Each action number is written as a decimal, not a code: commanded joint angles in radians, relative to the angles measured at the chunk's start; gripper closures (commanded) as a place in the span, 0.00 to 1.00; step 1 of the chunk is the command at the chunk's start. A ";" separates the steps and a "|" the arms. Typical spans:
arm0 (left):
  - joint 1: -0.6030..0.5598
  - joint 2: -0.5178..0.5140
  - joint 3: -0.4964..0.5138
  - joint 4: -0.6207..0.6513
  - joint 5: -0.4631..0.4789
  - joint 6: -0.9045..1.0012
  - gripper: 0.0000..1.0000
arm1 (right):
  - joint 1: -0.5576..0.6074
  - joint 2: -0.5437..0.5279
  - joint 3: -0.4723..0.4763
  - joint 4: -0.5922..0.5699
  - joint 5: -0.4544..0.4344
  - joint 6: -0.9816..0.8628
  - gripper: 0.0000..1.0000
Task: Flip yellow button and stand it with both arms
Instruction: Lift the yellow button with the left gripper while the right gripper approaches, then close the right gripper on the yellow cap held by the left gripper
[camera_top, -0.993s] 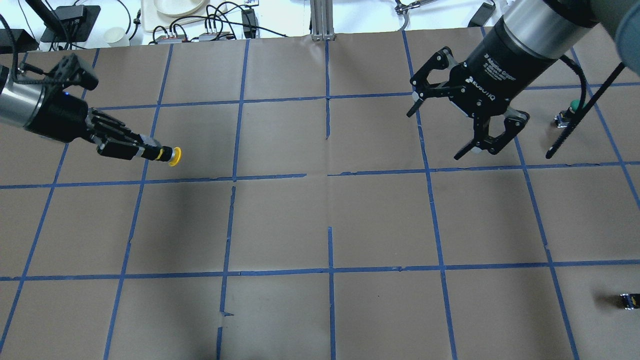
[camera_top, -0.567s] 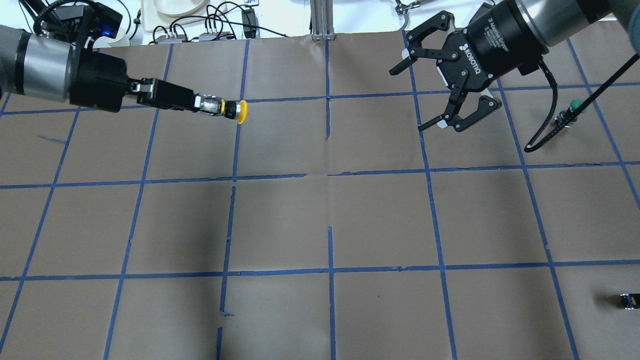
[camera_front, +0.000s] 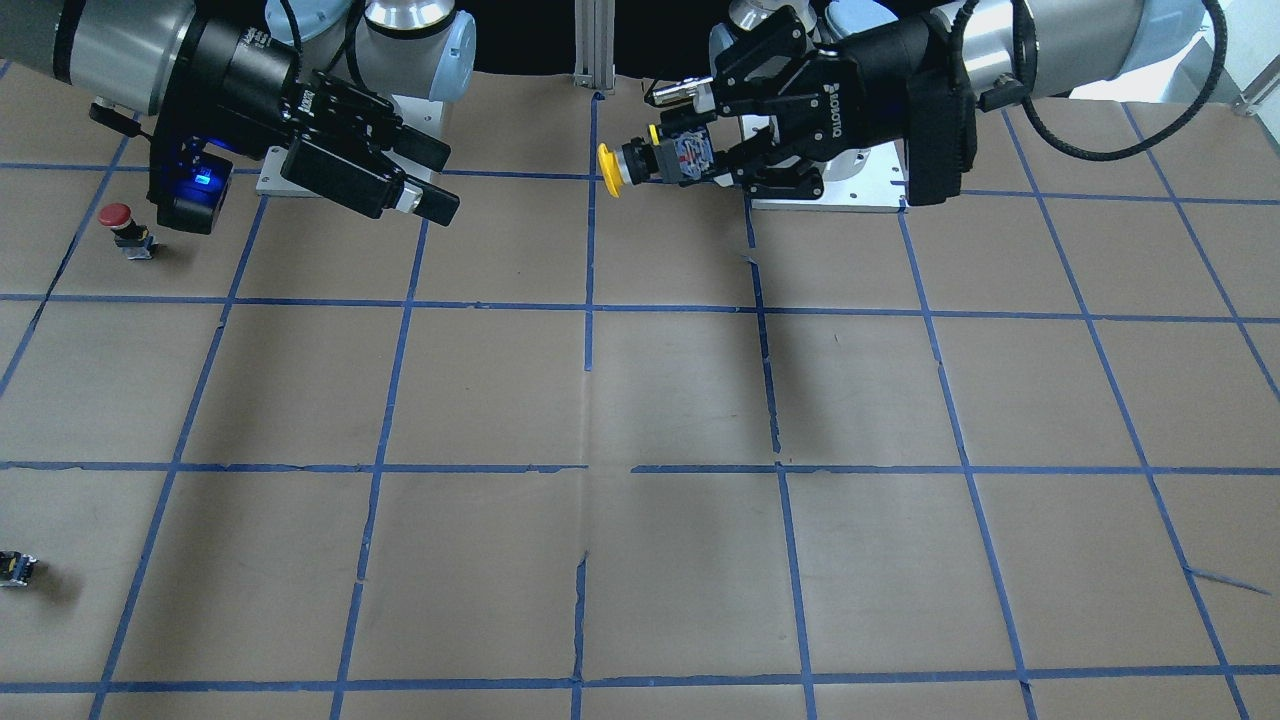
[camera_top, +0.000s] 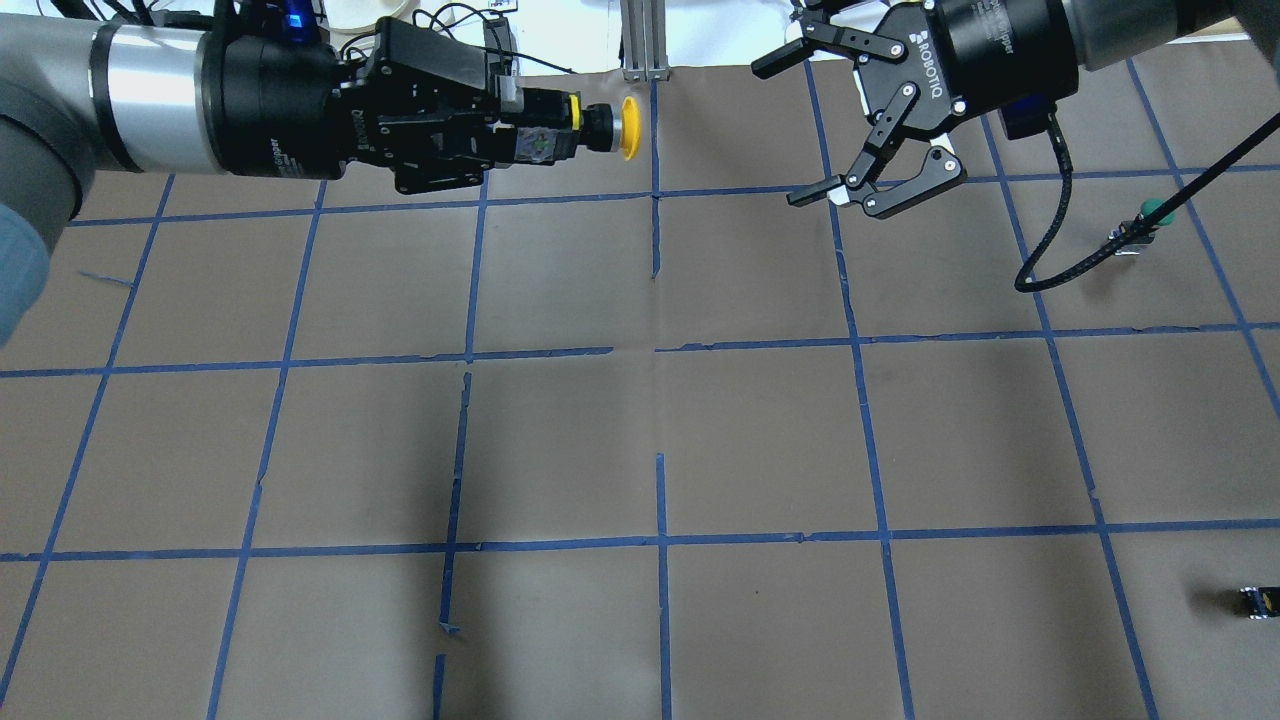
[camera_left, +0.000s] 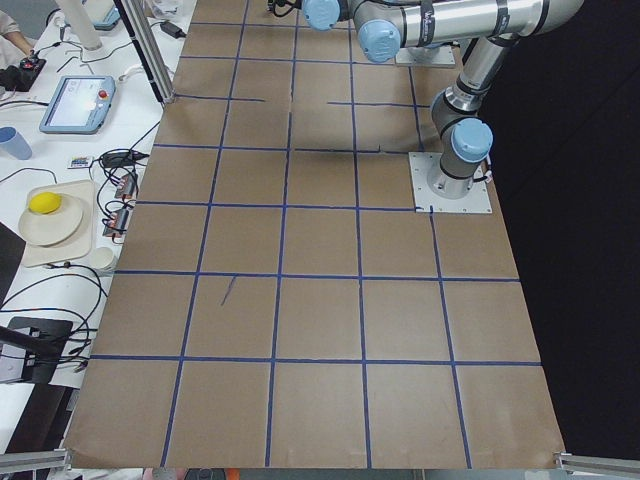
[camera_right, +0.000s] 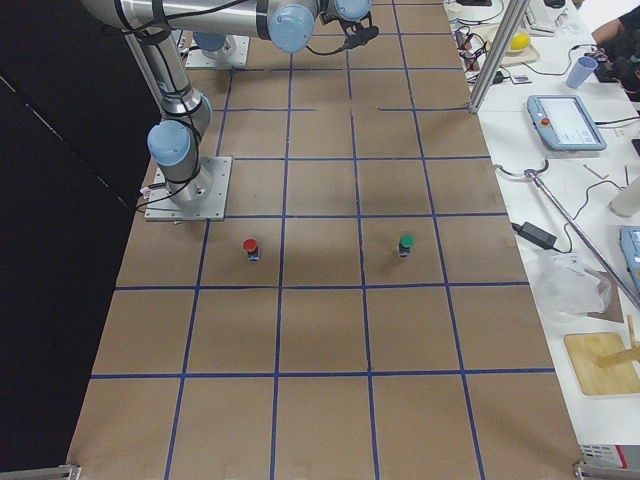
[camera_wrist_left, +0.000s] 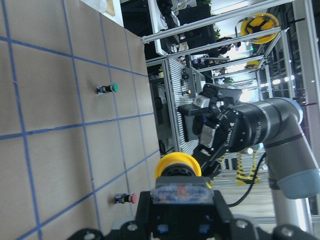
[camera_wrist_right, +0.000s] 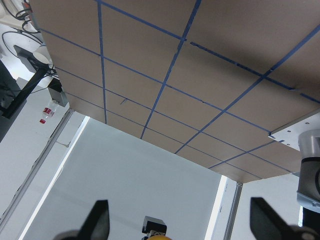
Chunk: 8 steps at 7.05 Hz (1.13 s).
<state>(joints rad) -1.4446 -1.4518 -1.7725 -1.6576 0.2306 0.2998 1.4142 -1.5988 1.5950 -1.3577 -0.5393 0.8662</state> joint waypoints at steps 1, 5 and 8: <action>-0.022 -0.004 0.004 0.012 -0.109 -0.088 0.94 | 0.003 -0.013 -0.001 -0.001 0.073 0.004 0.00; -0.025 -0.019 -0.007 0.085 -0.160 -0.197 0.95 | 0.038 -0.067 -0.001 0.002 0.157 0.086 0.00; -0.025 -0.021 -0.007 0.097 -0.159 -0.197 0.95 | 0.045 -0.063 0.000 0.000 0.223 0.102 0.00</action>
<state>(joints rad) -1.4695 -1.4722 -1.7793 -1.5626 0.0714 0.1034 1.4564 -1.6652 1.5942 -1.3573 -0.3301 0.9617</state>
